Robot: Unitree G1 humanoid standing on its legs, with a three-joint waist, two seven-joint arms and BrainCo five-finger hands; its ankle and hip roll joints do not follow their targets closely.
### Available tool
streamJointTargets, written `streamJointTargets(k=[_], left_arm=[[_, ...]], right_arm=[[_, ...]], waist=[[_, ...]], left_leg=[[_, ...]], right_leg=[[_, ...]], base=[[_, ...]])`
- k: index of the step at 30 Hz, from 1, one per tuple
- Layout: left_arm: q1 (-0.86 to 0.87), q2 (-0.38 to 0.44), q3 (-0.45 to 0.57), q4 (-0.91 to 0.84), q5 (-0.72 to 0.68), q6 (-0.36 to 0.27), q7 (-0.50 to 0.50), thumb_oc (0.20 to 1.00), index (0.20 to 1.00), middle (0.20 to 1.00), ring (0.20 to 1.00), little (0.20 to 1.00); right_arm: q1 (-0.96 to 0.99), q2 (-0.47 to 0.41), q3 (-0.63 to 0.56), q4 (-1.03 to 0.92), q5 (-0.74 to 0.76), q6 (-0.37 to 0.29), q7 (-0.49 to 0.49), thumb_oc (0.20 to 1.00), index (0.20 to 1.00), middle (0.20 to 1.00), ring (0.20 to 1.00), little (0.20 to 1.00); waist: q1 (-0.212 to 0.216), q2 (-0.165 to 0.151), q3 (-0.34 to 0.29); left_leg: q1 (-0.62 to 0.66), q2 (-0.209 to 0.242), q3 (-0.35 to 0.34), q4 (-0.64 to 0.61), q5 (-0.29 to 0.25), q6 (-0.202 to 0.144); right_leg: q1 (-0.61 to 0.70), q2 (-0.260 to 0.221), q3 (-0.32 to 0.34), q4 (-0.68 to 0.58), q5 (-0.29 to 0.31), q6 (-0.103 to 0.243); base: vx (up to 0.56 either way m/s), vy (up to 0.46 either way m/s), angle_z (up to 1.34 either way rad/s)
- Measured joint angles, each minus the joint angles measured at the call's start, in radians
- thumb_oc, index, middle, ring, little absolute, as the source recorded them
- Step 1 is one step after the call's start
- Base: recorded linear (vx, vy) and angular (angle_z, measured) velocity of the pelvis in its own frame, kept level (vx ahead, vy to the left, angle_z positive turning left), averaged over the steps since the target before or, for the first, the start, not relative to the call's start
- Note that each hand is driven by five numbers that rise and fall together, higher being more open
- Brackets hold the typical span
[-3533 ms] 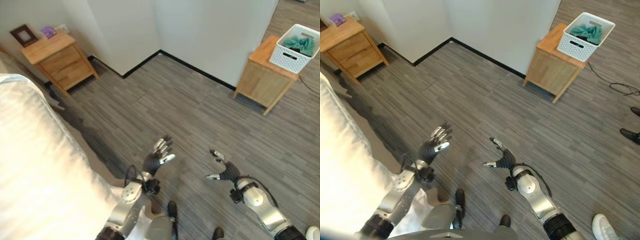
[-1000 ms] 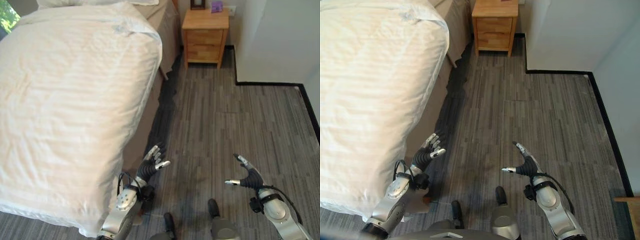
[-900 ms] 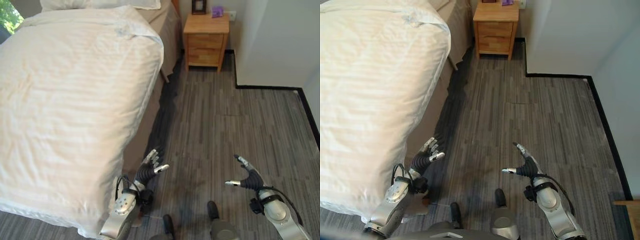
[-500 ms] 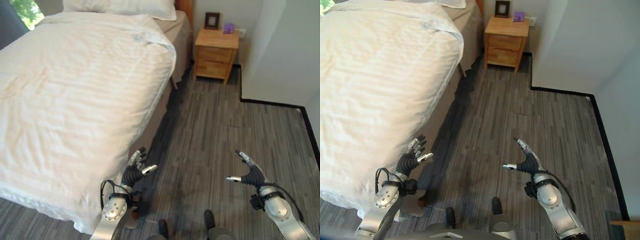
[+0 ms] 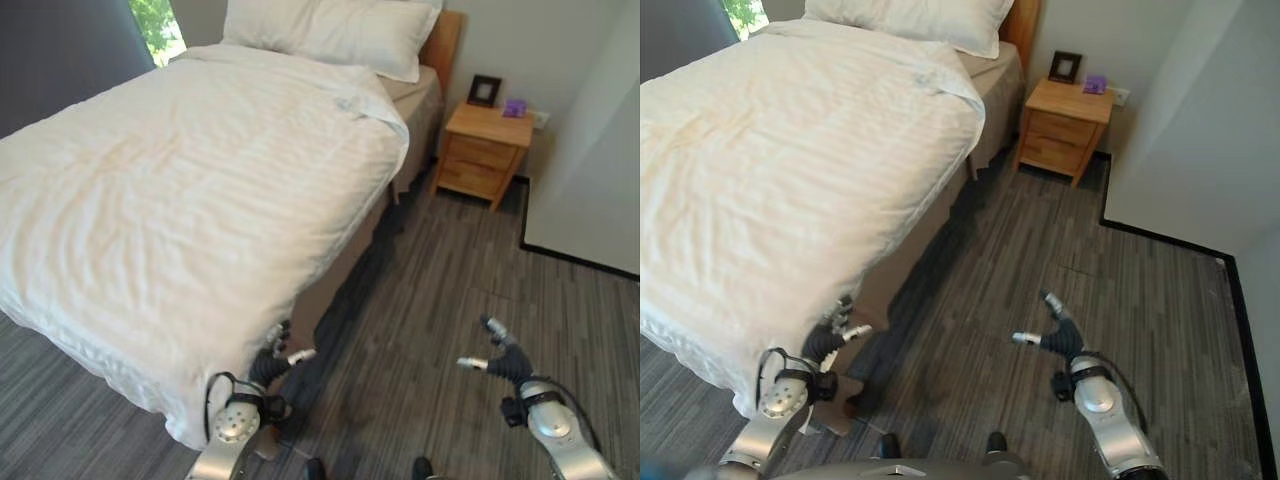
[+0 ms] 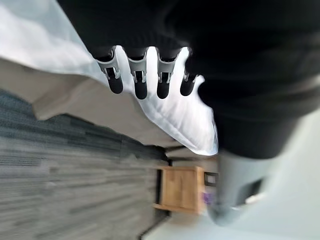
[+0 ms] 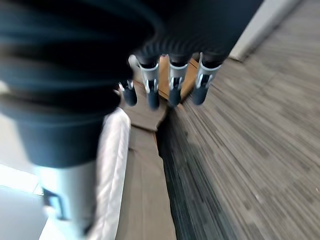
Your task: Making the bed.
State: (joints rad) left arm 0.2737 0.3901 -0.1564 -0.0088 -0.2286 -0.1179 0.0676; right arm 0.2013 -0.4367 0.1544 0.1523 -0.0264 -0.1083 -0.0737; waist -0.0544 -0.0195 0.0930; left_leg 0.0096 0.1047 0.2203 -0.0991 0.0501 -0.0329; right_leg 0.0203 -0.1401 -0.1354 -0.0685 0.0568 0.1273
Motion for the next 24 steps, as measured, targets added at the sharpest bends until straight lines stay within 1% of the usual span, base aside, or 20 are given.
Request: streamJointTargets(k=[1, 2, 3, 4, 5, 6, 7, 9, 10, 11, 12, 14, 17, 18, 19, 20, 21, 22, 23, 24], left_arm=[[0.000, 0.002, 0.031, -0.057, -0.003, -0.039, 0.002, 1.000, 1.000, 1.000, 1.000, 1.000], [-0.010, -0.001, 0.040, -0.055, -0.004, -0.044, 0.003, 1.000, 1.000, 1.000, 1.000, 1.000], [-0.037, -0.001, 0.070, -0.039, -0.004, -0.048, 0.012, 1.000, 1.000, 1.000, 1.000, 1.000], [-0.049, 0.005, 0.083, -0.033, -0.004, -0.047, 0.016, 1.000, 1.000, 1.000, 1.000, 1.000], [-0.090, -0.001, 0.100, -0.008, -0.006, -0.047, 0.036, 1.000, 1.000, 1.000, 1.000, 1.000], [-0.106, -0.001, 0.097, 0.007, -0.006, -0.047, 0.042, 1.000, 1.000, 1.000, 1.000, 1.000], [-0.126, 0.000, 0.095, 0.004, -0.006, -0.050, 0.048, 1.000, 1.000, 1.000, 1.000, 1.000], [-0.133, -0.002, 0.080, 0.012, -0.014, -0.050, 0.055, 1.000, 1.000, 1.000, 1.000, 1.000], [-0.131, -0.012, 0.071, 0.024, -0.044, -0.048, 0.055, 1.000, 1.000, 1.000, 1.000, 1.000], [-0.132, -0.024, 0.072, 0.040, -0.045, -0.046, 0.057, 1.000, 1.000, 1.000, 1.000, 1.000], [-0.132, -0.028, 0.072, 0.053, -0.052, -0.046, 0.057, 1.000, 1.000, 1.000, 1.000, 1.000], [-0.150, -0.037, 0.074, 0.078, -0.076, -0.046, 0.055, 1.000, 1.000, 1.000, 1.000, 1.000], [-0.200, -0.049, 0.073, 0.126, -0.082, -0.046, 0.055, 1.000, 1.000, 1.000, 1.000, 1.000], [-0.218, -0.070, 0.063, 0.131, -0.083, -0.046, 0.047, 1.000, 1.000, 1.000, 1.000, 1.000], [-0.215, -0.083, 0.041, 0.128, -0.084, -0.046, 0.043, 1.000, 1.000, 1.000, 1.000, 1.000], [-0.202, -0.093, 0.018, 0.116, -0.084, -0.047, 0.034, 1.000, 1.000, 1.000, 1.000, 1.000], [-0.207, -0.093, 0.004, 0.113, -0.085, -0.048, 0.032, 1.000, 1.000, 1.000, 1.000, 1.000], [-0.214, -0.096, 0.002, 0.113, -0.086, -0.048, 0.032, 1.000, 1.000, 1.000, 1.000, 1.000], [-0.218, -0.100, 0.003, 0.118, -0.104, -0.050, 0.033, 1.000, 1.000, 1.000, 1.000, 1.000], [-0.224, -0.107, -0.003, 0.127, -0.124, -0.050, 0.034, 1.000, 1.000, 1.000, 1.000, 1.000]], right_arm=[[0.008, 0.000, -0.016, 0.000, 0.008, 0.005, -0.004, 1.000, 1.000, 1.000, 1.000, 1.000], [0.004, -0.001, -0.022, 0.000, 0.008, 0.007, -0.003, 1.000, 1.000, 1.000, 1.000, 1.000], [-0.024, 0.002, -0.026, -0.004, 0.008, 0.006, -0.004, 1.000, 1.000, 1.000, 1.000, 1.000], [-0.033, 0.006, -0.025, -0.011, 0.008, 0.005, -0.004, 1.000, 1.000, 1.000, 1.000, 1.000], [-0.078, 0.010, -0.026, -0.015, 0.007, 0.006, -0.006, 1.000, 1.000, 1.000, 1.000, 1.000], [-0.083, 0.011, -0.026, -0.026, 0.007, 0.004, -0.007, 1.000, 1.000, 1.000, 1.000, 1.000], [-0.082, 0.019, -0.026, -0.037, 0.006, 0.004, -0.007, 1.000, 1.000, 1.000, 1.000, 1.000], [-0.086, 0.026, -0.022, -0.041, 0.006, 0.001, -0.010, 1.000, 1.000, 1.000, 1.000, 1.000], [-0.094, 0.021, -0.017, -0.036, 0.005, 0.000, -0.011, 1.000, 1.000, 1.000, 1.000, 1.000], [-0.108, 0.012, -0.010, -0.038, 0.005, 0.002, -0.009, 1.000, 1.000, 1.000, 1.000, 1.000], [-0.110, 0.011, -0.007, -0.042, 0.005, 0.002, -0.009, 1.000, 1.000, 1.000, 1.000, 1.000], [-0.114, 0.012, -0.004, -0.044, 0.005, 0.004, -0.009, 1.000, 1.000, 1.000, 1.000, 1.000], [-0.111, 0.013, 0.011, -0.045, -0.002, 0.014, -0.006, 1.000, 1.000, 1.000, 1.000, 1.000], [-0.093, 0.002, 0.012, -0.045, -0.007, 0.020, -0.005, 1.000, 1.000, 1.000, 1.000, 1.000], [-0.091, -0.020, 0.011, -0.045, -0.007, 0.020, -0.005, 1.000, 1.000, 1.000, 1.000, 1.000], [-0.094, -0.042, 0.009, -0.046, -0.007, 0.020, -0.004, 1.000, 1.000, 1.000, 1.000, 1.000], [-0.105, -0.050, 0.000, -0.046, -0.007, 0.020, -0.004, 1.000, 1.000, 1.000, 1.000, 1.000], [-0.104, -0.053, -0.015, -0.058, -0.007, 0.018, -0.005, 1.000, 1.000, 1.000, 1.000, 1.000], [-0.119, -0.061, -0.025, -0.059, -0.007, 0.009, -0.006, 1.000, 1.000, 1.000, 1.000, 1.000], [-0.118, -0.060, -0.046, -0.066, -0.006, 0.007, -0.007, 1.000, 1.000, 1.000, 1.000, 1.000]], waist=[[0.001, 0.001, 0.006], [0.006, 0.007, 0.009], [0.009, 0.018, 0.005], [0.011, 0.009, 0.004], [0.006, 0.015, 0.031], [-0.001, 0.018, 0.033], [0.003, 0.007, 0.029], [0.002, -0.010, 0.024], [-0.003, -0.002, 0.026], [-0.009, 0.019, 0.039], [-0.024, 0.044, 0.050], [-0.045, 0.058, 0.061], [-0.072, 0.053, 0.075], [-0.094, 0.052, 0.090], [-0.108, 0.081, 0.097], [-0.113, 0.096, 0.096], [-0.117, 0.083, 0.099], [-0.112, 0.062, 0.098], [-0.107, 0.056, 0.096], [-0.104, 0.046, 0.091]], left_leg=[[0.011, -0.012, 0.004, 0.000, -0.016, 0.007], [0.015, -0.011, 0.008, 0.000, -0.017, 0.008], [0.015, -0.007, 0.029, 0.000, -0.017, 0.016], [0.022, -0.020, 0.041, 0.000, -0.028, 0.017], [0.031, -0.021, 0.044, 0.000, -0.030, 0.022], [0.030, -0.020, 0.044, 0.000, -0.029, 0.023], [0.029, -0.027, 0.047, 0.000, -0.030, 0.023], [0.018, -0.030, 0.039, 0.000, -0.030, 0.023], [-0.007, -0.022, 0.024, 0.002, -0.028, 0.021], [-0.017, -0.003, 0.015, 0.014, -0.022, 0.023], [-0.022, 0.010, 0.008, 0.015, -0.023, 0.020], [-0.023, 0.024, 0.007, 0.015, -0.027, 0.012], [-0.006, 0.040, -0.004, 0.012, -0.032, -0.018], [0.053, 0.093, -0.031, -0.001, -0.041, -0.069], [0.070, 0.138, -0.041, 0.006, -0.062, -0.062], [0.077, 0.182, -0.053, 0.058, -0.061, -0.023], [0.030, 0.201, -0.034, 0.181, -0.035, -0.054], [-0.032, 0.196, -0.040, 0.319, -0.042, -0.069], [-0.070, 0.199, -0.042, 0.393, 0.042, -0.107], [-0.103, 0.208, -0.080, 0.450, 0.114, -0.139]], right_leg=[[-0.012, -0.007, -0.001, 0.050, -0.006, 0.008], [-0.030, -0.008, -0.005, 0.084, -0.013, 0.015], [-0.079, -0.025, -0.054, 0.165, -0.037, 0.031], [-0.083, -0.039, -0.071, 0.170, -0.043, 0.029], [-0.123, -0.061, -0.087, 0.263, -0.045, 0.032], [-0.147, -0.074, -0.117, 0.307, -0.047, 0.033], [-0.161, -0.096, -0.147, 0.325, -0.070, 0.044], [-0.163, -0.097, -0.151, 0.298, -0.081, 0.028], [-0.164, -0.080, -0.152, 0.243, -0.079, 0.019], [-0.178, -0.063, -0.133, 0.222, -0.073, 0.023], [-0.178, -0.067, -0.132, 0.167, -0.064, 0.032], [-0.200, -0.123, -0.135, 0.045, -0.008, 0.053], [-0.194, -0.184, -0.178, -0.037, 0.030, 0.084], [-0.136, -0.167, -0.201, -0.009, 0.136, 0.088], [-0.126, -0.117, -0.205, 0.039, 0.133, 0.076], [-0.122, -0.073, -0.211, 0.071, 0.084, 0.035], [-0.105, -0.063, -0.213, 0.060, 0.075, 0.015], [-0.097, -0.066, -0.210, 0.044, 0.074, 0.001], [-0.087, -0.050, -0.202, 0.040, 0.058, -0.001], [-0.086, -0.035, -0.199, 0.048, 0.059, -0.019]], base=[[0.04, 0.055, -0.08], [0.13, 0.067, -0.25], [0.12, 0.038, -0.32], [0.23, 0.029, -0.39], [0.18, -0.031, -0.12], [0.36, -0.117, -0.08], [0.26, -0.114, 0.07], [0.39, -0.205, 0.08], [0.53, -0.288, -0.01], [0.46, -0.242, 0.02], [0.45, -0.229, -0.04], [0.53, -0.267, 0.03], [0.52, -0.301, 0.22], [0.60, -0.387, 0.50], [0.41, -0.295, 0.45], [0.23, -0.259, 0.07], [0.11, -0.178, -0.07], [0.40, -0.513, -0.30], [0.43, -0.478, -0.23], [0.74, -0.547, -0.66]])
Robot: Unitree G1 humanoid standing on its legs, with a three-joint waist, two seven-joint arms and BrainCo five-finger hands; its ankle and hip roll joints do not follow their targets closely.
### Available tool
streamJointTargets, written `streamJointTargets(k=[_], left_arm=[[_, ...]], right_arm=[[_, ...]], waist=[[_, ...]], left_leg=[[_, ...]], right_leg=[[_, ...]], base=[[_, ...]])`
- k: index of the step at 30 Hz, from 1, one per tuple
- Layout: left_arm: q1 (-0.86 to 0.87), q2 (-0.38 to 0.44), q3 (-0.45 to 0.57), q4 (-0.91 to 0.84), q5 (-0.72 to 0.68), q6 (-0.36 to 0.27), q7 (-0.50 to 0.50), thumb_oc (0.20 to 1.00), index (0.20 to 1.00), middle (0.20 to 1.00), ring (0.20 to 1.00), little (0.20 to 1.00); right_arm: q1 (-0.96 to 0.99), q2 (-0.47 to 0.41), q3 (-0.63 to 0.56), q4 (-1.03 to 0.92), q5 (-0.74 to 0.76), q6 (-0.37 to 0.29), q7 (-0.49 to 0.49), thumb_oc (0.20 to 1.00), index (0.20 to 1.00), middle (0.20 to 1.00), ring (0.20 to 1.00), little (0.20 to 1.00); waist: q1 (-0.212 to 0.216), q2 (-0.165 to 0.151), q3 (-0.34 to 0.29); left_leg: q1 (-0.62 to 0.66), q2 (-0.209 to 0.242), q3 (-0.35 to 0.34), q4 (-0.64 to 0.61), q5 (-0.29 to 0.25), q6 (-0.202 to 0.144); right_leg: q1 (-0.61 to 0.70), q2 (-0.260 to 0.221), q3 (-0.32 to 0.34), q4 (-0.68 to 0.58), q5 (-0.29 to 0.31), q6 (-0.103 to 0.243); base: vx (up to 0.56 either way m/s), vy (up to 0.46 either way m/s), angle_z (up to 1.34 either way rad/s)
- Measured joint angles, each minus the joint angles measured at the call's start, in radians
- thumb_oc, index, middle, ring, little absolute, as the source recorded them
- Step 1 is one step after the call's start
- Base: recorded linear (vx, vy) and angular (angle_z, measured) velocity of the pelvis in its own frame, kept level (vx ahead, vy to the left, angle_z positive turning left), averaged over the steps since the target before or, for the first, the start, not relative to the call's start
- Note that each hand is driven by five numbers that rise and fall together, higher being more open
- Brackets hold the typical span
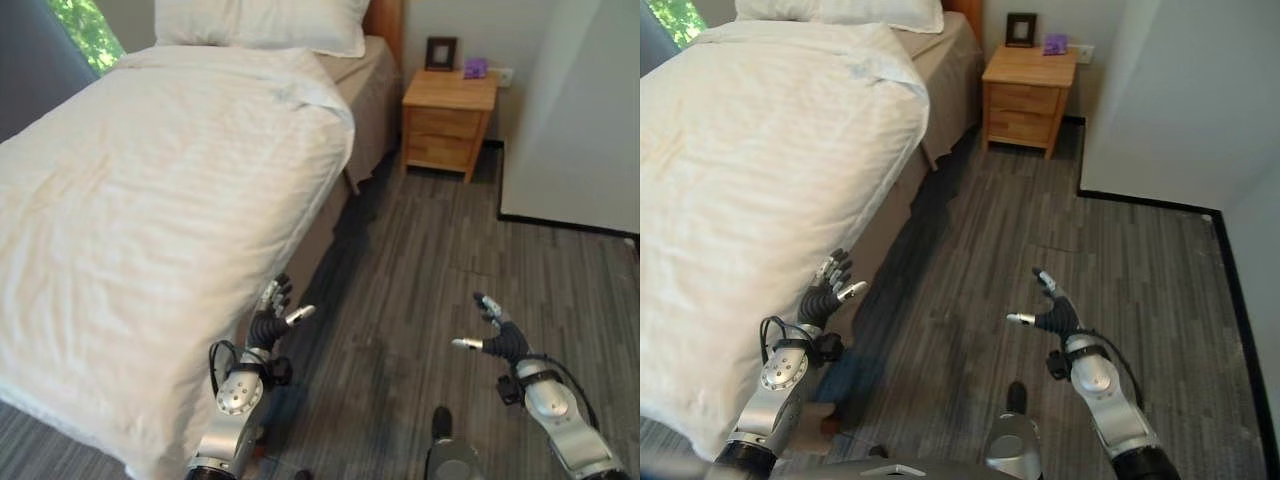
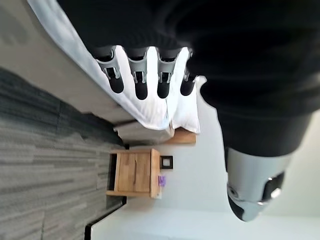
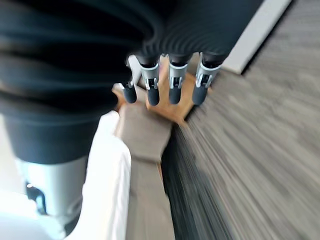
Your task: Making the bed.
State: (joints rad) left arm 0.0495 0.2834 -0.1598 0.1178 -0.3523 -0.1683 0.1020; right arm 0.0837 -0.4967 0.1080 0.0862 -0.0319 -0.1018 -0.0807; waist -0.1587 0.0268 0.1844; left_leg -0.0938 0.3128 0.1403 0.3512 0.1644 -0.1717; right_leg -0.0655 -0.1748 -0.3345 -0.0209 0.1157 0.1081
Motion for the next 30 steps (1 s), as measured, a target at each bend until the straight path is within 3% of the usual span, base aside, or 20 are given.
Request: streamJointTargets(k=[1, 2, 3, 4, 5, 6, 7, 8, 9, 10, 12, 15, 16, 18, 20, 21, 24, 26, 27, 30], left_arm=[[-0.013, 0.014, -0.017, -0.048, -0.033, -0.013, 0.002, 1.000, 1.000, 1.000, 1.000, 1.000], [0.016, 0.024, -0.021, -0.076, -0.038, -0.034, -0.001, 1.000, 1.000, 1.000, 1.000, 1.000], [0.055, 0.015, -0.029, -0.064, -0.040, -0.021, 0.002, 1.000, 1.000, 1.000, 1.000, 1.000], [0.072, 0.019, -0.029, -0.050, -0.040, -0.014, 0.001, 1.000, 1.000, 1.000, 1.000, 1.000], [0.065, 0.017, -0.028, -0.020, -0.045, -0.014, 0.000, 1.000, 1.000, 1.000, 1.000, 1.000], [0.060, -0.008, -0.029, -0.004, -0.064, -0.018, 0.000, 1.000, 1.000, 1.000, 1.000, 1.000], [0.063, -0.005, -0.026, -0.019, -0.070, -0.022, 0.000, 1.000, 1.000, 1.000, 1.000, 1.000], [0.060, 0.010, -0.024, -0.021, -0.070, -0.028, -0.005, 1.000, 1.000, 1.000, 1.000, 1.000], [0.051, 0.001, -0.031, -0.002, -0.075, -0.018, -0.013, 1.000, 1.000, 1.000, 1.000, 1.000], [0.055, 0.000, -0.029, 0.003, -0.077, -0.019, -0.016, 1.000, 1.000, 1.000, 1.000, 1.000], [0.077, 0.007, -0.034, 0.015, -0.078, -0.019, -0.021, 1.000, 1.000, 1.000, 1.000, 1.000], [0.110, 0.003, -0.018, 0.016, -0.104, -0.019, -0.022, 1.000, 1.000, 1.000, 1.000, 1.000], [0.125, 0.006, -0.019, 0.013, -0.117, -0.017, -0.022, 1.000, 1.000, 1.000, 1.000, 1.000], [0.128, 0.022, -0.014, 0.011, -0.139, -0.016, -0.021, 1.000, 1.000, 1.000, 1.000, 1.000], [0.112, 0.020, -0.028, 0.017, -0.156, -0.011, -0.021, 1.000, 1.000, 1.000, 1.000, 1.000], [0.082, 0.027, -0.045, 0.018, -0.156, -0.001, -0.022, 1.000, 1.000, 1.000, 1.000, 1.000], [0.054, 0.042, -0.070, 0.002, -0.156, 0.003, -0.021, 1.000, 1.000, 1.000, 1.000, 1.000], [0.057, 0.041, -0.067, -0.019, -0.156, 0.003, -0.022, 1.000, 1.000, 1.000, 1.000, 1.000], [0.063, 0.042, -0.069, -0.020, -0.156, 0.005, -0.022, 1.000, 1.000, 1.000, 1.000, 1.000], [0.108, 0.032, -0.051, -0.021, -0.156, 0.009, -0.030, 1.000, 1.000, 1.000, 1.000, 1.000]], right_arm=[[-0.012, 0.017, -0.039, 0.007, 0.002, 0.005, -0.001, 1.000, 1.000, 1.000, 1.000, 1.000], [-0.015, 0.024, -0.018, 0.012, 0.002, 0.008, -0.002, 1.000, 1.000, 1.000, 1.000, 1.000], [-0.022, 0.032, 0.014, 0.021, 0.002, 0.007, -0.003, 1.000, 1.000, 1.000, 1.000, 1.000], [-0.024, 0.047, 0.039, 0.019, 0.002, 0.005, -0.004, 1.000, 1.000, 1.000, 1.000, 1.000], [-0.020, 0.043, 0.089, 0.013, 0.001, -0.002, 0.001, 1.000, 1.000, 1.000, 1.000, 1.000], [-0.009, 0.039, 0.105, 0.006, 0.001, -0.001, 0.003, 1.000, 1.000, 1.000, 1.000, 1.000], [-0.004, 0.041, 0.115, -0.006, 0.001, -0.003, 0.002, 1.000, 1.000, 1.000, 1.000, 1.000], [0.003, 0.041, 0.126, -0.012, 0.001, -0.008, 0.001, 1.000, 1.000, 1.000, 1.000, 1.000], [0.014, 0.031, 0.137, 0.011, -0.001, -0.005, 0.000, 1.000, 1.000, 1.000, 1.000, 1.000], [0.032, 0.028, 0.150, 0.019, -0.002, 0.000, 0.003, 1.000, 1.000, 1.000, 1.000, 1.000], [0.088, 0.032, 0.168, 0.013, -0.007, -0.001, 0.003, 1.000, 1.000, 1.000, 1.000, 1.000], [0.118, 0.025, 0.190, 0.007, -0.010, 0.001, 0.004, 1.000, 1.000, 1.000, 1.000, 1.000], [0.110, 0.032, 0.202, 0.010, -0.012, 0.002, 0.004, 1.000, 1.000, 1.000, 1.000, 1.000], [0.095, 0.068, 0.219, 0.007, -0.024, 0.001, 0.005, 1.000, 1.000, 1.000, 1.000, 1.000], [0.065, 0.074, 0.253, -0.005, -0.056, 0.001, 0.005, 1.000, 1.000, 1.000, 1.000, 1.000], [0.046, 0.079, 0.257, -0.025, -0.088, 0.001, 0.022, 1.000, 1.000, 1.000, 1.000, 1.000], [0.017, 0.077, 0.239, -0.034, -0.088, -0.001, 0.026, 1.000, 1.000, 1.000, 1.000, 1.000], [0.000, 0.073, 0.230, -0.035, -0.089, -0.002, 0.026, 1.000, 1.000, 1.000, 1.000, 1.000], [-0.005, 0.071, 0.220, -0.039, -0.089, -0.002, 0.026, 1.000, 1.000, 1.000, 1.000, 1.000], [0.062, 0.074, 0.220, -0.020, -0.089, 0.006, 0.035, 1.000, 1.000, 1.000, 1.000, 1.000]], waist=[[0.076, -0.045, 0.033], [0.102, -0.098, 0.048], [0.113, -0.116, 0.043], [0.116, -0.133, 0.030], [0.134, -0.131, 0.024], [0.138, -0.090, 0.012], [0.138, -0.068, 0.003], [0.135, -0.073, -0.006], [0.134, -0.024, -0.010], [0.138, -0.013, -0.016], [0.159, -0.018, -0.038], [0.179, -0.053, -0.074], [0.193, -0.069, -0.107], [0.196, -0.129, -0.106], [0.193, -0.129, -0.090], [0.176, -0.127, -0.077], [0.153, -0.074, -0.041], [0.155, -0.045, -0.025], [0.152, -0.018, -0.014], [0.091, -0.034, -0.007]], left_leg=[[-0.155, 0.003, -0.137, 0.301, 0.172, 0.034], [-0.200, -0.006, -0.164, 0.428, 0.211, 0.026], [-0.240, -0.012, -0.150, 0.475, 0.105, 0.016], [-0.262, -0.034, -0.093, 0.425, 0.026, 0.027], [-0.292, -0.071, 0.019, 0.288, 0.019, 0.035], [-0.290, -0.067, 0.072, 0.117, -0.005, 0.044], [-0.288, -0.081, 0.116, -0.038, -0.013, 0.047], [-0.281, -0.116, 0.158, -0.168, -0.013, 0.048], [-0.267, -0.120, 0.160, -0.337, -0.015, 0.045], [-0.252, -0.137, 0.162, -0.415, -0.019, 0.045], [-0.258, -0.168, 0.165, -0.382, -0.029, 0.051], [-0.223, -0.206, 0.147, -0.288, -0.054, 0.075], [-0.173, -0.232, 0.144, -0.300, -0.012, 0.166], [-0.128, -0.285, 0.160, -0.324, -0.018, 0.259], [-0.068, -0.296, 0.148, -0.373, -0.024, 0.263], [0.000, -0.327, 0.111, -0.422, -0.039, 0.275], [0.117, -0.349, 0.047, -0.438, -0.089, 0.309], [0.134, -0.347, 0.020, -0.436, -0.142, 0.299], [0.134, -0.339, 0.010, -0.431, -0.151, 0.300], [0.213, -0.341, -0.090, -0.424, -0.229, 0.244]], right_leg=[[-0.155, -0.010, 0.033, 0.390, -0.202, -0.119], [-0.154, -0.023, 0.059, 0.443, -0.285, -0.114], [-0.118, 0.000, 0.070, 0.423, -0.295, -0.117], [-0.089, 0.009, 0.079, 0.367, -0.292, -0.117], [-0.015, 0.043, 0.085, 0.206, -0.263, -0.069], [0.030, 0.117, 0.116, 0.146, -0.262, -0.049], [0.056, 0.128, 0.142, 0.193, -0.250, -0.030], [0.116, 0.134, 0.147, 0.105, -0.244, -0.113], [0.171, 0.173, 0.119, 0.041, -0.234, -0.080], [0.208, 0.192, 0.119, 0.013, -0.226, -0.108], [0.283, 0.184, 0.115, -0.037, -0.248, -0.119], [0.358, 0.147, 0.159, -0.068, -0.324, -0.080], [0.384, 0.131, 0.201, -0.052, -0.347, -0.036], [0.380, 0.073, 0.215, 0.025, -0.370, -0.003], [0.238, 0.044, 0.228, 0.376, -0.388, 0.093], [0.111, 0.028, 0.248, 0.692, -0.316, 0.168], [-0.028, 0.028, 0.291, 0.911, -0.289, 0.135], [-0.112, -0.030, 0.235, 0.821, -0.305, 0.077], [-0.147, -0.066, 0.184, 0.624, -0.300, 0.049], [-0.173, -0.067, 0.242, 0.130, -0.142, 0.062]], base=[[0.61, -0.213, -0.80], [0.45, -0.086, -0.99], [0.32, -0.013, -0.71], [0.51, 0.075, -0.78], [0.68, 0.117, -0.94], [0.74, 0.176, -1.00], [0.61, 0.129, -0.71], [0.46, 0.085, -0.37], [0.58, 0.055, -0.30], [0.39, 0.027, -0.26], [0.47, 0.040, -0.26], [0.65, 0.105, -0.31], [0.50, 0.114, -0.43], [0.44, 0.118, -0.15], [0.37, 0.143, 0.19], [0.43, 0.140, 0.60], [0.48, 0.020, 0.82], [0.40, -0.077, 0.42], [0.54, -0.149, 0.62], [0.93, -0.244, 0.87]])
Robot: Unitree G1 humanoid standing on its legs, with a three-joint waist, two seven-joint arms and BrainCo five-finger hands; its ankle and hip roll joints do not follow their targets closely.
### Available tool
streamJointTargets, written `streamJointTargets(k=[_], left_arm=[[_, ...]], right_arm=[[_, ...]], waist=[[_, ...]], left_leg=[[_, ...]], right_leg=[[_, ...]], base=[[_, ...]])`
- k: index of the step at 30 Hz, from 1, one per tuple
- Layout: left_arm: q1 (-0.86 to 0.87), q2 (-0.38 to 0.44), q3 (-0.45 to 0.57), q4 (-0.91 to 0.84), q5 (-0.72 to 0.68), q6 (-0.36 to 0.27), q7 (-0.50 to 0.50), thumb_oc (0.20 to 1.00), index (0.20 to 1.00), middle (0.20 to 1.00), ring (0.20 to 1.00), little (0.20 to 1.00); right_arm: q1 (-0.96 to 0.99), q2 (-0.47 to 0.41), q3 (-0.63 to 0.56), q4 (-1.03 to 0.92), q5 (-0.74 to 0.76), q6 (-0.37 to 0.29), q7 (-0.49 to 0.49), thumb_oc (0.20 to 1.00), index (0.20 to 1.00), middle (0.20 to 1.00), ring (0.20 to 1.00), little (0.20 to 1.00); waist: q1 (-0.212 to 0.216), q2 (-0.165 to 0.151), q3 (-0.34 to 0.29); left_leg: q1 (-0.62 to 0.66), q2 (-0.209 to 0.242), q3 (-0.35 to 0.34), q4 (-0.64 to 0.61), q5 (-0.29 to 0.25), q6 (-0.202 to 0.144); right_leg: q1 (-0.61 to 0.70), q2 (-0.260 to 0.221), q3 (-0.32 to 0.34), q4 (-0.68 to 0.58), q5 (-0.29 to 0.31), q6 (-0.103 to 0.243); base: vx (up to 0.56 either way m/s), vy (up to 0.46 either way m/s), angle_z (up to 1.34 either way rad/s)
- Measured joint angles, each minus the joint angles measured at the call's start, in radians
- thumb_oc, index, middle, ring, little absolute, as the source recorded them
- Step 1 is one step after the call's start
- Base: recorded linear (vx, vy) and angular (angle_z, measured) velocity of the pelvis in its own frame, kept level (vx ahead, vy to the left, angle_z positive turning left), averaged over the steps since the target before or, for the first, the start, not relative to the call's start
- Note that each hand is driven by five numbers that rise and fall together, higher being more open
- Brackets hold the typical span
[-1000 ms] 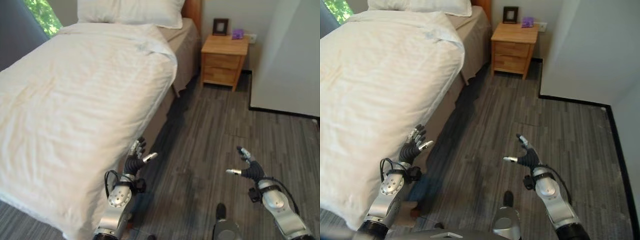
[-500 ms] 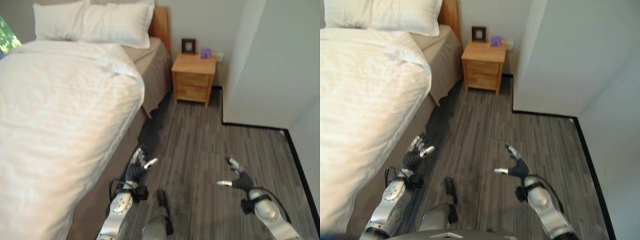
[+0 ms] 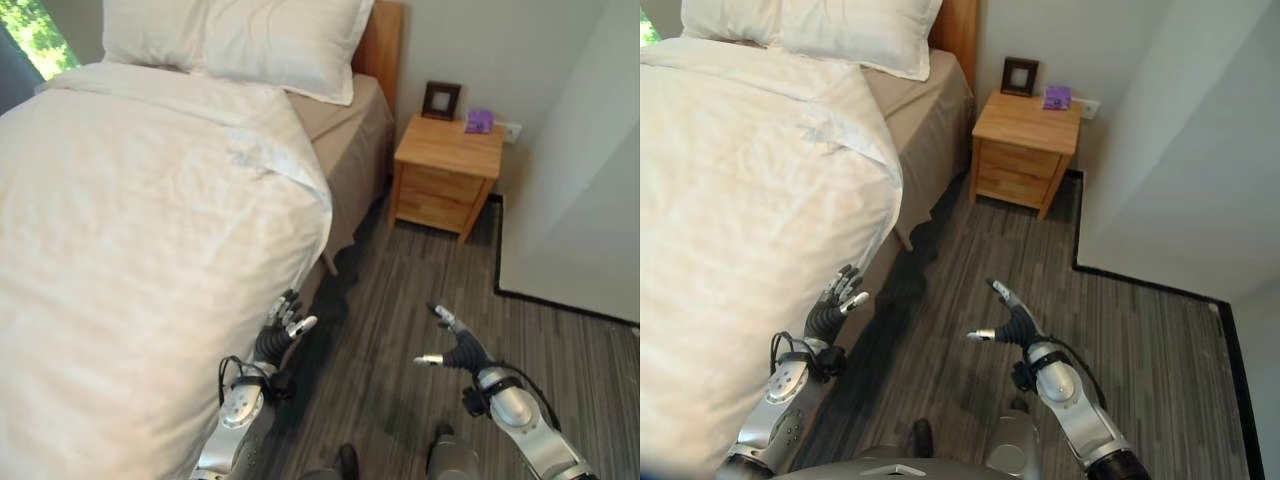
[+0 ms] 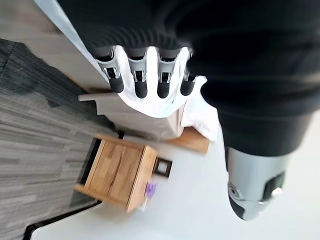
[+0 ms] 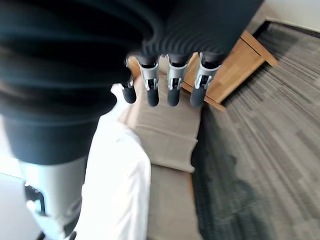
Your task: Making the bed.
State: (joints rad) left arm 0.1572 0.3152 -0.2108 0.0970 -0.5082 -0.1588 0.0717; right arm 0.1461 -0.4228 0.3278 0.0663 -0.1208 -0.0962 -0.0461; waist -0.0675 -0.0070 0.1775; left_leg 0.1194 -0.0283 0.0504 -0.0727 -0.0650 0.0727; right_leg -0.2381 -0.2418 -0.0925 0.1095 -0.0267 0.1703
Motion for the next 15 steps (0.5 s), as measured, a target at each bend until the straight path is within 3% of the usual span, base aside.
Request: streamJointTargets(k=[1, 2, 4, 5, 6, 7, 8, 9, 10, 11, 12, 13, 14, 15], left_arm=[[0.000, 0.000, 0.007, -0.006, 0.000, 0.000, -0.003, 1.000, 1.000, 1.000, 1.000, 1.000], [-0.018, 0.002, 0.000, 0.001, 0.000, 0.002, -0.003, 1.000, 1.000, 1.000, 1.000, 1.000], [-0.026, -0.007, -0.002, 0.046, 0.000, 0.002, -0.008, 1.000, 1.000, 1.000, 1.000, 1.000], [-0.032, -0.014, -0.004, 0.076, 0.001, 0.006, -0.008, 1.000, 1.000, 1.000, 1.000, 1.000], [-0.036, -0.027, -0.007, 0.090, 0.000, 0.009, -0.007, 1.000, 1.000, 1.000, 1.000, 1.000], [-0.066, -0.058, -0.025, 0.093, 0.001, 0.011, -0.014, 1.000, 1.000, 1.000, 1.000, 1.000], [-0.077, -0.063, -0.034, 0.092, 0.002, 0.010, -0.018, 1.000, 1.000, 1.000, 1.000, 1.000], [-0.094, -0.069, -0.044, 0.088, 0.002, 0.010, -0.023, 1.000, 1.000, 1.000, 1.000, 1.000], [-0.117, -0.083, -0.053, 0.091, 0.001, 0.006, -0.023, 1.000, 1.000, 1.000, 1.000, 1.000], [-0.112, -0.085, -0.052, 0.084, 0.000, 0.004, -0.024, 1.000, 1.000, 1.000, 1.000, 1.000], [-0.112, -0.075, -0.051, 0.083, 0.000, 0.005, -0.026, 1.000, 1.000, 1.000, 1.000, 1.000], [-0.119, -0.070, -0.033, 0.067, -0.001, 0.004, -0.020, 1.000, 1.000, 1.000, 1.000, 1.000], [-0.117, -0.063, -0.036, 0.063, 0.000, 0.005, -0.020, 1.000, 1.000, 1.000, 1.000, 1.000], [-0.123, -0.070, -0.039, 0.062, 0.000, 0.007, -0.021, 1.000, 1.000, 1.000, 1.000, 1.000]], right_arm=[[0.001, 0.001, -0.001, 0.008, 0.000, -0.003, 0.001, 1.000, 1.000, 1.000, 1.000, 1.000], [0.023, 0.001, -0.010, 0.010, 0.000, 0.005, 0.001, 1.000, 1.000, 1.000, 1.000, 1.000], [0.014, 0.006, -0.008, 0.041, 0.000, 0.020, 0.006, 1.000, 1.000, 1.000, 1.000, 1.000], [0.014, 0.004, -0.012, 0.043, 0.000, 0.026, 0.006, 1.000, 1.000, 1.000, 1.000, 1.000], [0.011, -0.001, -0.019, 0.044, 0.000, 0.027, 0.006, 1.000, 1.000, 1.000, 1.000, 1.000], [-0.001, -0.026, -0.054, 0.047, 0.000, 0.029, 0.006, 1.000, 1.000, 1.000, 1.000, 1.000], [-0.006, -0.032, -0.067, 0.051, 0.000, 0.031, 0.006, 1.000, 1.000, 1.000, 1.000, 1.000], [-0.009, -0.031, -0.088, 0.056, 0.001, 0.033, 0.006, 1.000, 1.000, 1.000, 1.000, 1.000], [-0.024, -0.028, -0.102, 0.091, 0.002, 0.028, 0.004, 1.000, 1.000, 1.000, 1.000, 1.000], [-0.035, -0.038, -0.103, 0.092, 0.003, 0.027, 0.002, 1.000, 1.000, 1.000, 1.000, 1.000], [-0.054, -0.044, -0.100, 0.095, 0.004, 0.022, 0.001, 1.000, 1.000, 1.000, 1.000, 1.000], [-0.065, -0.041, -0.102, 0.092, 0.012, 0.022, 0.001, 1.000, 1.000, 1.000, 1.000, 1.000], [-0.070, -0.039, -0.101, 0.077, 0.014, 0.018, -0.002, 1.000, 1.000, 1.000, 1.000, 1.000], [-0.068, -0.040, -0.113, 0.090, 0.014, 0.018, -0.003, 1.000, 1.000, 1.000, 1.000, 1.000]], waist=[[-0.021, -0.023, -0.013], [-0.026, -0.026, -0.014], [-0.043, -0.035, -0.010], [-0.055, -0.018, -0.009], [-0.068, 0.012, -0.007], [-0.097, 0.072, 0.011], [-0.099, 0.078, 0.015], [-0.103, 0.067, 0.018], [-0.110, 0.040, 0.025], [-0.102, 0.040, 0.023], [-0.092, 0.035, 0.025], [-0.083, 0.019, 0.037], [-0.075, -0.012, 0.042], [-0.058, -0.025, 0.052]], left_leg=[[-0.040, -0.001, -0.009, 0.048, -0.042, -0.006], [-0.037, 0.005, -0.029, 0.065, -0.061, -0.018], [0.047, 0.050, -0.039, 0.015, -0.090, -0.057], [0.087, 0.086, -0.047, -0.009, -0.109, -0.086], [0.113, 0.126, -0.053, -0.025, -0.120, -0.091], [0.146, 0.194, -0.046, -0.019, -0.101, -0.089], [0.149, 0.203, -0.031, -0.004, -0.068, -0.104], [0.146, 0.208, -0.019, 0.029, -0.017, -0.141], [0.084, 0.211, 0.007, 0.204, 0.010, -0.224], [0.066, 0.206, 0.012, 0.259, 0.044, -0.234], [-0.002, 0.223, 0.007, 0.432, 0.092, -0.281], [-0.184, 0.251, -0.036, 0.768, 0.199, -0.319], [-0.279, 0.225, -0.048, 0.925, 0.201, -0.318], [-0.353, 0.223, -0.030, 1.040, 0.214, -0.285]], right_leg=[[-0.036, 0.002, 0.035, -0.050, 0.020, 0.013], [-0.033, 0.004, 0.039, -0.141, 0.032, 0.023], [-0.018, 0.034, -0.001, -0.216, 0.090, 0.015], [0.007, 0.056, -0.033, -0.206, 0.156, 0.015], [0.026, 0.085, -0.058, -0.195, 0.198, 0.019], [0.060, 0.151, -0.080, -0.155, 0.205, 0.012], [0.071, 0.157, -0.087, -0.147, 0.192, -0.011], [0.094, 0.155, -0.101, -0.136, 0.196, -0.063], [0.147, 0.144, -0.125, -0.131, 0.177, -0.117], [0.161, 0.160, -0.126, -0.128, 0.146, -0.124], [0.179, 0.175, -0.120, -0.123, 0.098, -0.140], [0.209, 0.184, -0.122, -0.129, 0.105, -0.191], [0.233, 0.176, -0.121, -0.120, 0.051, -0.227], [0.245, 0.183, -0.077, -0.104, 0.024, -0.245]], base=[[0.41, -0.087, 0.56], [0.54, -0.140, 0.53], [0.50, -0.177, 0.26], [0.68, -0.320, 0.26], [0.52, -0.258, 0.61], [0.59, -0.345, 0.61], [0.21, -0.160, 0.70], [0.31, -0.269, 0.54], [0.21, -0.245, 0.37], [0.21, -0.242, 0.00], [0.38, -0.326, -0.44], [0.70, -0.291, -0.60], [0.88, -0.281, -0.49], [0.59, -0.087, -0.64]])
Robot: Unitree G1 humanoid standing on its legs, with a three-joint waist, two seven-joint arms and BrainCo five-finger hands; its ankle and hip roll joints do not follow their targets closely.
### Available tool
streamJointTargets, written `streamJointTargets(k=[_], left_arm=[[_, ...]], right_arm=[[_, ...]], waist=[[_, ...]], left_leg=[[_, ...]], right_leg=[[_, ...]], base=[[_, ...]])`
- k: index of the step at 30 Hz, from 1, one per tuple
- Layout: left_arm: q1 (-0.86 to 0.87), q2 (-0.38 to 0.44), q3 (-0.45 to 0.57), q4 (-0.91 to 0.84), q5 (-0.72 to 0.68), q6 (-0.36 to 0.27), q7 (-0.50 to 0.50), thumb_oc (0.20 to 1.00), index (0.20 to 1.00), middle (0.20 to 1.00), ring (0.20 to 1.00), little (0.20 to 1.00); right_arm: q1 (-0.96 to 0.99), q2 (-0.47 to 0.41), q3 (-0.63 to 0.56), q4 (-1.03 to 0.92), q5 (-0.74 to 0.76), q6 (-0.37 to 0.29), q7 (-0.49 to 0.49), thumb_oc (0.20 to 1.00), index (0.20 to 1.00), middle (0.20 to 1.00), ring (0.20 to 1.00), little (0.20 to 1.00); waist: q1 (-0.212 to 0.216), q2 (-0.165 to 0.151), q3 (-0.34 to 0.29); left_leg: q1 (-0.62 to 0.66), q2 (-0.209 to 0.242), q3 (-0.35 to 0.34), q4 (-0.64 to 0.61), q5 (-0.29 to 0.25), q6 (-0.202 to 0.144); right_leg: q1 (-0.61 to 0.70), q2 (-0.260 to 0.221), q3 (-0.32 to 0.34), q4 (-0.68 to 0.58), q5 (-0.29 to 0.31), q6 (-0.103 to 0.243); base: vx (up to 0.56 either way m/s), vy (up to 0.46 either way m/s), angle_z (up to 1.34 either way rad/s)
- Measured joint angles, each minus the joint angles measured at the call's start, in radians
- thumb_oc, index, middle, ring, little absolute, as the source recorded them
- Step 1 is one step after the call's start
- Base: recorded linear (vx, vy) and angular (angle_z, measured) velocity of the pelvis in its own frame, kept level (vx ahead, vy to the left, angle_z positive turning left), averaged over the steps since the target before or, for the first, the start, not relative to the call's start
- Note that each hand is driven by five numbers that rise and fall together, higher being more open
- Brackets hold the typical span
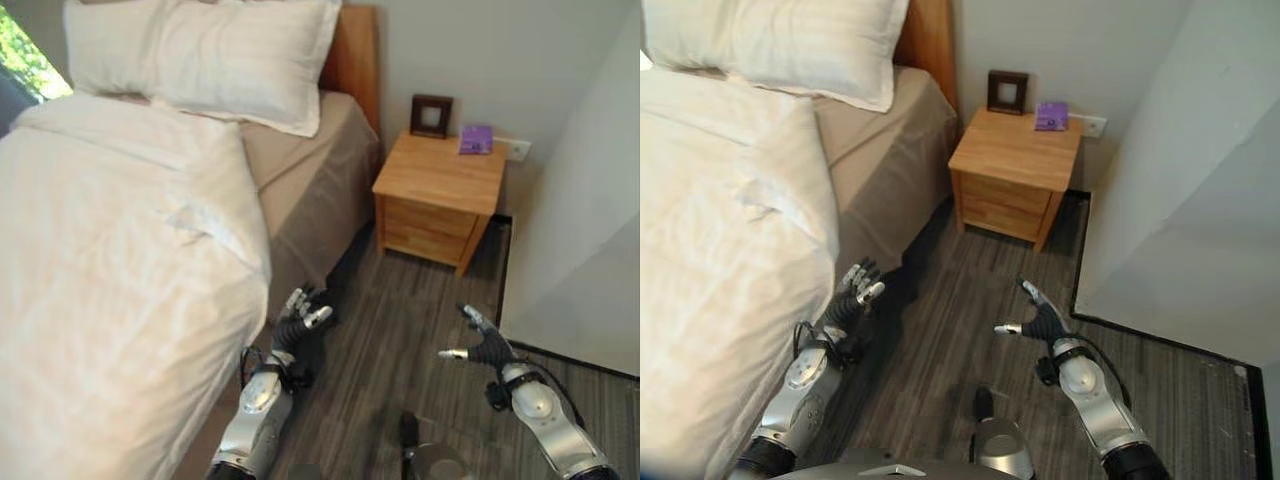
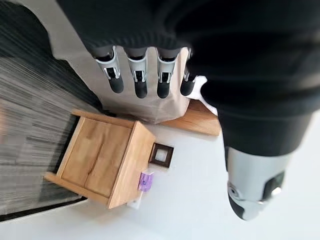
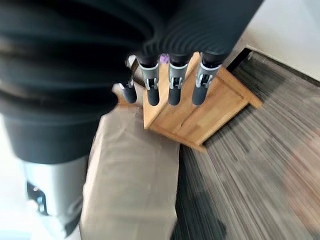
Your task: Making the bed.
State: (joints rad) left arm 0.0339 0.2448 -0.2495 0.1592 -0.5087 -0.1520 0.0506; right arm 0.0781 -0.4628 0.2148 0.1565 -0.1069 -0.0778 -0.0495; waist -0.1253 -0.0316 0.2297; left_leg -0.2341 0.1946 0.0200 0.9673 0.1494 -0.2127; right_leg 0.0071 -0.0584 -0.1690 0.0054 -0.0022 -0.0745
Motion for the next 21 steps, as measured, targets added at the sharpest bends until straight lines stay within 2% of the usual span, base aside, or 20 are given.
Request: streamJointTargets(k=[1, 2, 3, 4, 5, 6, 7, 8, 9, 10, 11, 12, 13, 14, 15, 16, 17, 19, 20, 21], left_arm=[[0.000, -0.003, 0.010, -0.008, 0.000, -0.004, 0.000, 1.000, 1.000, 1.000, 1.000, 1.000], [0.013, 0.004, 0.024, -0.015, 0.000, -0.007, 0.001, 1.000, 1.000, 1.000, 1.000, 1.000], [0.038, 0.014, 0.027, -0.014, -0.001, -0.006, 0.006, 1.000, 1.000, 1.000, 1.000, 1.000], [0.051, 0.019, 0.022, -0.015, -0.001, 0.001, 0.005, 1.000, 1.000, 1.000, 1.000, 1.000], [0.060, 0.019, 0.023, -0.014, -0.001, 0.001, 0.004, 1.000, 1.000, 1.000, 1.000, 1.000], [0.072, 0.019, 0.023, -0.008, -0.001, 0.001, 0.000, 1.000, 1.000, 1.000, 1.000, 1.000], [0.075, 0.019, 0.021, 0.004, -0.001, 0.003, 0.000, 1.000, 1.000, 1.000, 1.000, 1.000], [0.085, 0.020, 0.027, 0.001, -0.001, 0.002, 0.001, 1.000, 1.000, 1.000, 1.000, 1.000], [0.089, 0.019, 0.030, 0.002, -0.001, 0.002, 0.002, 1.000, 1.000, 1.000, 1.000, 1.000], [0.091, 0.019, 0.029, 0.001, -0.001, 0.002, 0.002, 1.000, 1.000, 1.000, 1.000, 1.000], [0.110, 0.021, 0.042, -0.019, -0.003, 0.002, -0.002, 1.000, 1.000, 1.000, 1.000, 1.000], [0.151, 0.020, 0.048, -0.046, -0.024, 0.000, -0.004, 1.000, 1.000, 1.000, 1.000, 1.000], [0.166, 0.065, 0.038, -0.049, -0.038, 0.005, -0.018, 1.000, 1.000, 1.000, 1.000, 1.000], [0.165, 0.077, 0.047, -0.050, -0.039, 0.005, -0.020, 1.000, 1.000, 1.000, 1.000, 1.000], [0.163, 0.073, 0.058, -0.042, -0.039, 0.005, -0.021, 1.000, 1.000, 1.000, 1.000, 1.000], [0.140, 0.065, 0.060, -0.024, -0.042, 0.005, -0.016, 1.000, 1.000, 1.000, 1.000, 1.000], [0.117, 0.070, 0.051, -0.008, -0.049, 0.005, -0.014, 1.000, 1.000, 1.000, 1.000, 1.000], [0.082, 0.067, 0.048, -0.004, -0.070, 0.006, -0.009, 1.000, 1.000, 1.000, 1.000, 1.000], [0.069, 0.072, 0.040, -0.010, -0.075, 0.008, -0.006, 1.000, 1.000, 1.000, 1.000, 1.000], [0.073, 0.080, 0.044, -0.029, -0.076, 0.008, -0.007, 1.000, 1.000, 1.000, 1.000, 1.000]], right_arm=[[-0.015, 0.011, 0.004, 0.023, 0.000, 0.018, -0.005, 1.000, 1.000, 1.000, 1.000, 1.000], [-0.026, 0.018, 0.020, 0.018, 0.000, 0.022, -0.007, 1.000, 1.000, 1.000, 1.000, 1.000], [-0.037, 0.015, 0.036, 0.012, -0.001, 0.011, -0.007, 1.000, 1.000, 1.000, 1.000, 1.000], [-0.033, 0.015, 0.036, 0.008, -0.001, 0.004, -0.009, 1.000, 1.000, 1.000, 1.000, 1.000], [-0.029, 0.016, 0.040, 0.008, -0.001, 0.005, -0.010, 1.000, 1.000, 1.000, 1.000, 1.000], [-0.023, 0.007, 0.060, 0.006, -0.002, 0.005, -0.012, 1.000, 1.000, 1.000, 1.000, 1.000], [-0.015, -0.010, 0.078, 0.008, -0.004, 0.004, -0.006, 1.000, 1.000, 1.000, 1.000, 1.000], [-0.009, -0.005, 0.088, 0.006, -0.006, 0.003, -0.009, 1.000, 1.000, 1.000, 1.000, 1.000], [-0.001, -0.008, 0.104, -0.007, -0.012, 0.003, -0.010, 1.000, 1.000, 1.000, 1.000, 1.000], [0.016, -0.012, 0.116, -0.028, -0.012, 0.003, -0.009, 1.000, 1.000, 1.000, 1.000, 1.000], [0.030, -0.006, 0.127, -0.054, -0.014, 0.004, -0.007, 1.000, 1.000, 1.000, 1.000, 1.000], [0.049, -0.026, 0.151, -0.099, -0.014, 0.001, -0.006, 1.000, 1.000, 1.000, 1.000, 1.000], [0.029, 0.002, 0.191, -0.112, -0.031, 0.016, -0.008, 1.000, 1.000, 1.000, 1.000, 1.000], [-0.012, 0.001, 0.240, -0.115, -0.048, 0.017, -0.006, 1.000, 1.000, 1.000, 1.000, 1.000], [-0.061, -0.002, 0.279, -0.113, -0.057, 0.010, 0.005, 1.000, 1.000, 1.000, 1.000, 1.000], [-0.139, 0.034, 0.280, -0.112, -0.092, -0.017, 0.011, 1.000, 1.000, 1.000, 1.000, 1.000], [-0.176, 0.045, 0.280, -0.121, -0.094, -0.020, 0.009, 1.000, 1.000, 1.000, 1.000, 1.000], [-0.231, 0.050, 0.279, -0.140, -0.120, -0.026, 0.011, 1.000, 1.000, 1.000, 1.000, 1.000], [-0.258, 0.045, 0.269, -0.152, -0.130, -0.032, 0.013, 1.000, 1.000, 1.000, 1.000, 1.000], [-0.274, 0.041, 0.262, -0.158, -0.130, -0.036, 0.011, 1.000, 1.000, 1.000, 1.000, 1.000]], waist=[[0.041, -0.029, 0.016], [0.079, -0.067, 0.034], [0.091, -0.064, 0.034], [0.089, -0.048, 0.029], [0.095, -0.044, 0.027], [0.099, -0.027, 0.022], [0.102, -0.009, 0.019], [0.110, -0.010, 0.015], [0.097, -0.007, 0.011], [0.099, -0.014, 0.003], [0.095, -0.017, -0.017], [0.071, -0.009, -0.039], [0.051, -0.024, -0.060], [0.059, -0.042, -0.065], [0.077, -0.035, -0.064], [0.108, -0.034, -0.070], [0.109, -0.038, -0.073], [0.130, -0.039, -0.070], [0.117, -0.019, -0.064], [0.131, -0.006, -0.061]], left_leg=[[-0.002, 0.010, 0.068, -0.019, -0.060, 0.047], [0.007, 0.010, 0.123, -0.163, -0.118, 0.078], [-0.015, 0.020, 0.132, -0.310, -0.119, 0.076], [-0.047, 0.040, 0.135, -0.409, -0.117, 0.079], [-0.043, 0.043, 0.142, -0.522, -0.110, 0.088], [-0.029, 0.031, 0.180, -0.750, -0.097, 0.093], [-0.038, -0.008, 0.264, -0.912, -0.072, 0.128], [-0.047, -0.022, 0.361, -0.924, -0.073, 0.130], [-0.042, -0.032, 0.520, -0.925, -0.078, 0.132], [-0.039, -0.047, 0.606, -0.909, -0.071, 0.143], [-0.014, -0.057, 0.729, -0.860, -0.102, 0.176], [0.035, -0.062, 0.836, -0.840, -0.143, 0.183], [0.113, -0.127, 0.781, -0.926, -0.116, 0.395], [0.132, -0.139, 0.768, -0.926, -0.129, 0.383], [0.152, -0.132, 0.755, -0.936, -0.128, 0.380], [0.195, -0.144, 0.704, -0.950, -0.124, 0.368], [0.216, -0.168, 0.656, -0.955, -0.128, 0.369], [0.261, -0.193, 0.578, -0.957, -0.180, 0.370], [0.296, -0.206, 0.565, -0.958, -0.189, 0.382], [0.319, -0.201, 0.547, -0.966, -0.202, 0.382]], right_leg=[[0.030, -0.005, 0.053, -0.011, -0.004, 0.006], [0.073, -0.005, 0.095, -0.043, 0.002, 0.009], [0.110, 0.020, 0.095, -0.068, 0.001, 0.025], [0.148, 0.053, 0.091, -0.098, -0.019, 0.029], [0.167, 0.067, 0.094, -0.110, -0.030, 0.030], [0.192, 0.091, 0.083, -0.107, -0.063, 0.040], [0.242, 0.108, 0.054, -0.105, -0.078, 0.023], [0.266, 0.109, 0.031, -0.108, -0.106, 0.023], [0.297, 0.111, -0.002, -0.105, -0.126, 0.018], [0.316, 0.112, -0.017, -0.105, -0.146, 0.020], [0.343, 0.104, -0.052, -0.103, -0.187, 0.049], [0.372, 0.122, -0.054, -0.089, -0.207, 0.076], [0.423, 0.118, -0.059, -0.023, -0.217, 0.104], [0.402, 0.100, -0.059, 0.043, -0.219, 0.113], [0.345, 0.085, -0.059, 0.180, -0.232, 0.128], [0.203, 0.030, -0.107, 0.526, -0.166, 0.268], [0.109, -0.054, -0.157, 0.756, -0.129, 0.337], [-0.024, -0.142, -0.150, 0.969, -0.121, 0.331], [-0.087, -0.242, -0.212, 1.002, -0.138, 0.307], [-0.122, -0.291, -0.209, 0.971, -0.138, 0.308]], base=[[0.36, 0.032, -0.91], [0.35, 0.054, -1.14], [0.65, 0.099, -0.80], [0.48, 0.076, -0.37], [0.48, 0.046, -0.12], [0.50, -0.059, -0.06], [0.50, -0.050, -0.05], [0.63, -0.086, 0.08], [0.33, -0.012, 0.07], [0.31, -0.021, 0.04], [0.39, 0.014, 0.10], [0.70, 0.028, 0.42], [0.70, 0.041, 0.48], [0.56, 0.025, 0.18], [0.34, -0.018, -0.06], [0.47, -0.033, 0.35], [0.34, -0.019, 0.83], [0.25, -0.047, 1.10], [0.22, -0.066, 1.25], [0.30, -0.239, 1.11]])
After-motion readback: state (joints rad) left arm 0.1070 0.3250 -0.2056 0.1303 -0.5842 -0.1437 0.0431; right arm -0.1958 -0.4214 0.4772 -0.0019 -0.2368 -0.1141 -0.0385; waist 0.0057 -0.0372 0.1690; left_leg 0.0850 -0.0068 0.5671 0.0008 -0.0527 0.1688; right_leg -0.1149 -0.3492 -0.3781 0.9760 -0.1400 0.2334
